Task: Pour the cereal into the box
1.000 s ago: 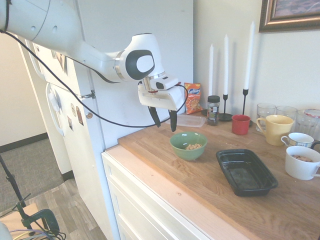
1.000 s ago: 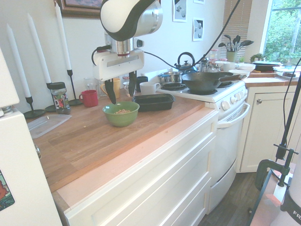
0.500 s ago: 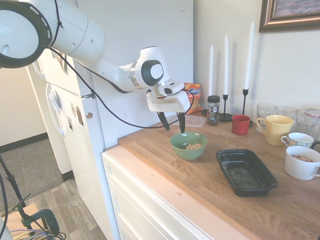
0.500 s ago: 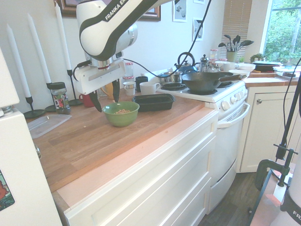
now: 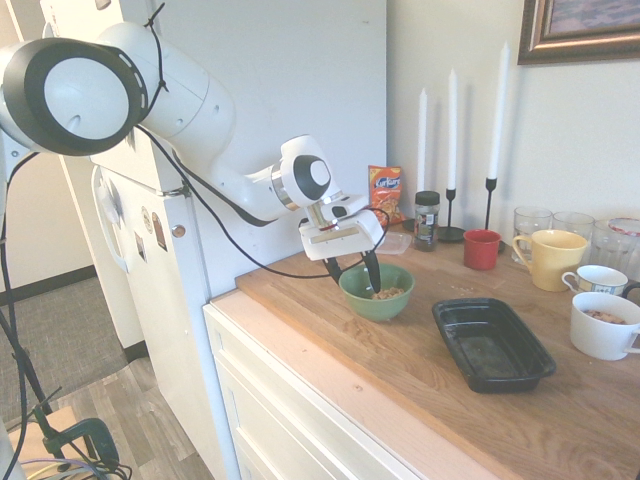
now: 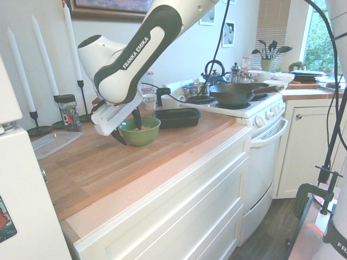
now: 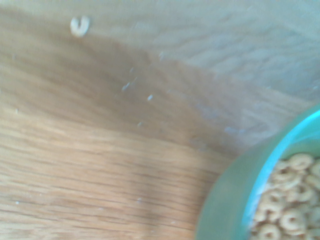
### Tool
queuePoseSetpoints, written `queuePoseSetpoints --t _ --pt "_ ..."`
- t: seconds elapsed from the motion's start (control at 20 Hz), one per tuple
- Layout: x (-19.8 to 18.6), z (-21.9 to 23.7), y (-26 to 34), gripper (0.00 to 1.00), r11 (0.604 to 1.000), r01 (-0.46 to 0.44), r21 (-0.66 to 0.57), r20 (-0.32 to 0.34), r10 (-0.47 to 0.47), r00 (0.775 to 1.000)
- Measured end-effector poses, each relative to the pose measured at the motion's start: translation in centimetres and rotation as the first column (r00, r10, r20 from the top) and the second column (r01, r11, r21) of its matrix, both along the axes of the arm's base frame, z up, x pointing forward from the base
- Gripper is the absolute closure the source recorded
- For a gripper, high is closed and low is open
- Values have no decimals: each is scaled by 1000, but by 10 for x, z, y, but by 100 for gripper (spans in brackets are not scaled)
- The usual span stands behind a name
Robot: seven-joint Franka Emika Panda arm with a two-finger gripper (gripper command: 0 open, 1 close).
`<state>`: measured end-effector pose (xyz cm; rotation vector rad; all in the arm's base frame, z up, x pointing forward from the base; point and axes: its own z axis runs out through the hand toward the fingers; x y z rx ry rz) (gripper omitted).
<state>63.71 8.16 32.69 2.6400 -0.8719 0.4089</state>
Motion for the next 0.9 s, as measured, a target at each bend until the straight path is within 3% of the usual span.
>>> queuePoseSetpoints --t 0.9 --pt "-8 -19 -10 100 1000 22 -21 -10 -22 1000"
